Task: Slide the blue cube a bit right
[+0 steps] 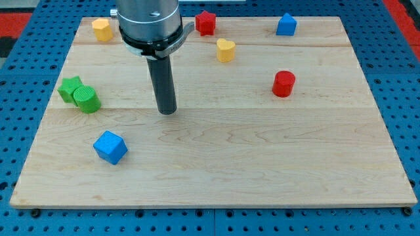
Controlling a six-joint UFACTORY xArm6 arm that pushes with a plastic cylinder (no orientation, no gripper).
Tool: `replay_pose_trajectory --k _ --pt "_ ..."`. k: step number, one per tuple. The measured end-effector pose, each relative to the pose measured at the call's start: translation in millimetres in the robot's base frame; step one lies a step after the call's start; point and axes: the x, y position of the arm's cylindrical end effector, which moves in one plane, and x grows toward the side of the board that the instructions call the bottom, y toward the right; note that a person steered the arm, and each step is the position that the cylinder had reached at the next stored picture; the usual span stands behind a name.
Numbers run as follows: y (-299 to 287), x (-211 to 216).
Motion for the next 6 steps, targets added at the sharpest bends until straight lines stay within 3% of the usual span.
replay_pose_trajectory --k 2,5,6 --pt "-13 1" --pt "-126 49" --pt "-140 64"
